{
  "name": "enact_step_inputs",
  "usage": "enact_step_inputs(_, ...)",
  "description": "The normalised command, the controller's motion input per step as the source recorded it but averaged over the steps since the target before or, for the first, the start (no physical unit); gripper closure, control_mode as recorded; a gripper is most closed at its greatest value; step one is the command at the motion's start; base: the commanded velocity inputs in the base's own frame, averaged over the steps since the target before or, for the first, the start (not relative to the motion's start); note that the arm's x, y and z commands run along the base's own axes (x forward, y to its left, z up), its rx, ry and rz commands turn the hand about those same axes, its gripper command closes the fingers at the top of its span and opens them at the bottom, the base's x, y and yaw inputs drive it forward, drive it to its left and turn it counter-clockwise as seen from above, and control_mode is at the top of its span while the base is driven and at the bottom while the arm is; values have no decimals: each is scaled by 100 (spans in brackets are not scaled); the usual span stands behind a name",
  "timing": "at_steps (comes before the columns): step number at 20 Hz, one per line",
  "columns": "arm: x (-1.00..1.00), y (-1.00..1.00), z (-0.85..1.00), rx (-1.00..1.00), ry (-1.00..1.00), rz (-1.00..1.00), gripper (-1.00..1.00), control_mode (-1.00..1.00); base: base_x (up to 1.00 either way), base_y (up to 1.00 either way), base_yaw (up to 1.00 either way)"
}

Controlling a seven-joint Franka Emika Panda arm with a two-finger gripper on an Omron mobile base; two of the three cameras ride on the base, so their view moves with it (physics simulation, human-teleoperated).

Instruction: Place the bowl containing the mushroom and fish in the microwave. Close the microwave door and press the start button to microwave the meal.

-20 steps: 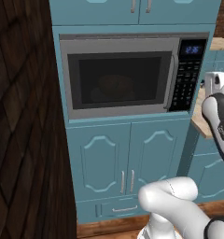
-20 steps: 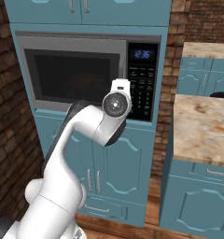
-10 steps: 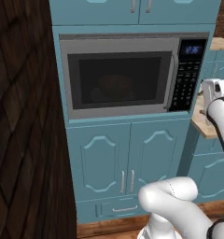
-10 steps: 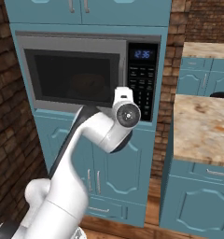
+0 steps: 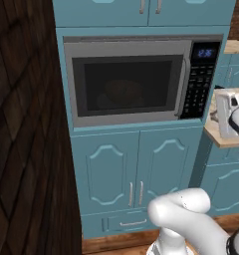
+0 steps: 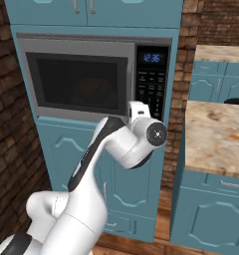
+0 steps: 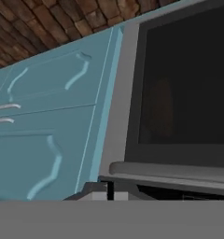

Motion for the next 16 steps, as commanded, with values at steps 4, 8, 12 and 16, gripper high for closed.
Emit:
enact_step_inputs(4,27,-2,-36,2,0,11,100,-100,0,0,0)
enact_step_inputs(8,36,0,-23,6,-2,8,100,-100,0,0,0)
enact_step_inputs(12,33,4,-2,4,-2,9,100,-100,0,0,0)
enact_step_inputs(16,31,9,0,0,0,6,100,-100,0,0,0)
